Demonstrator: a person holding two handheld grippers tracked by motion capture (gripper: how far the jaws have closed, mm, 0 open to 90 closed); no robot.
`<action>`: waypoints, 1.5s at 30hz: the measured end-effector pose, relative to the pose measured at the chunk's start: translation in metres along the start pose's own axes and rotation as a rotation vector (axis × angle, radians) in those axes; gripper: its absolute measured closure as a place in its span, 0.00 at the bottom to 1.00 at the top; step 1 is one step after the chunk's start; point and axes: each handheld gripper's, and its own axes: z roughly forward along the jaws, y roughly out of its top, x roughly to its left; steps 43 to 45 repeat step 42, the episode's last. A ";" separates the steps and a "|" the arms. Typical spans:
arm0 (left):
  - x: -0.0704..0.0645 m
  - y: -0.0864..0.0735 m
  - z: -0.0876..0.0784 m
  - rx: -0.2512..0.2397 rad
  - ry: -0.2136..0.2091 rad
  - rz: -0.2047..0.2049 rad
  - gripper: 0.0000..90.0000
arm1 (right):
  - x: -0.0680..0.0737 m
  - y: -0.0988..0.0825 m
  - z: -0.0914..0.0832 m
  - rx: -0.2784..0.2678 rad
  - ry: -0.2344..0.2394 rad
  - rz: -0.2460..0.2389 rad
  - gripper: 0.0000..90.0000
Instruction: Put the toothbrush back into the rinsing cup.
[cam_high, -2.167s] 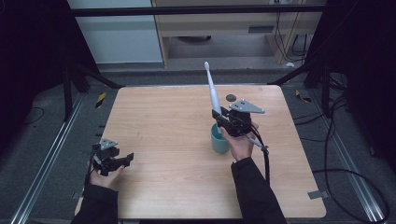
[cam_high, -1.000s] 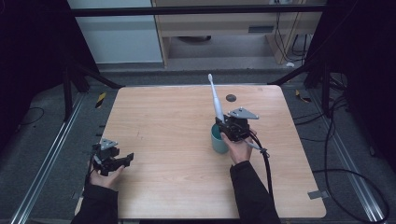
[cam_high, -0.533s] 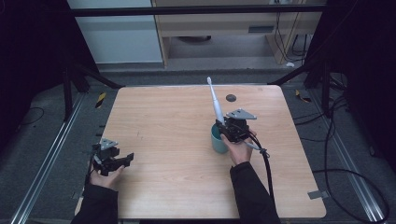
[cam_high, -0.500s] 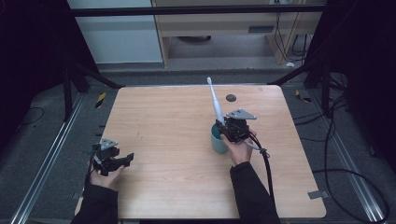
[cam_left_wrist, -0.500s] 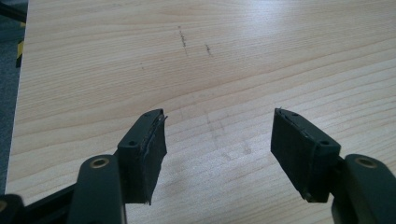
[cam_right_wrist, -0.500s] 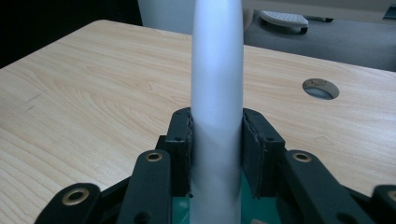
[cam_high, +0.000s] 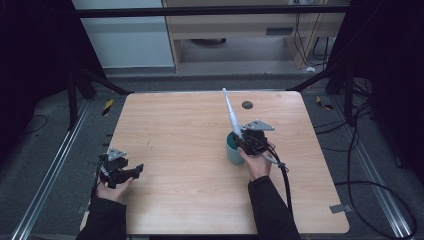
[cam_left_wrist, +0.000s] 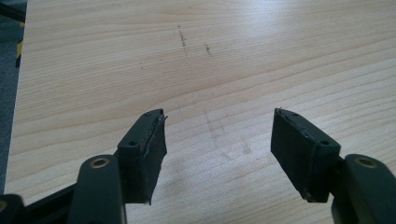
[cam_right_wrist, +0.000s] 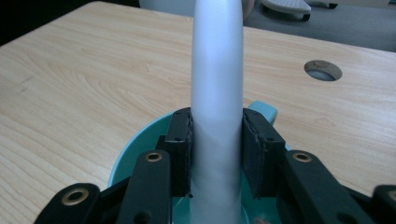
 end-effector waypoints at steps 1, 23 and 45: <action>0.000 0.000 0.000 0.000 0.000 0.000 0.39 | 0.000 -0.001 0.000 0.009 0.001 0.000 0.73; 0.000 0.000 0.000 -0.001 -0.002 0.001 0.39 | -0.002 0.004 -0.027 -0.075 0.024 0.008 0.45; -0.001 0.000 -0.002 -0.002 0.000 -0.008 0.45 | -0.061 -0.038 -0.102 -0.108 -0.076 0.082 0.16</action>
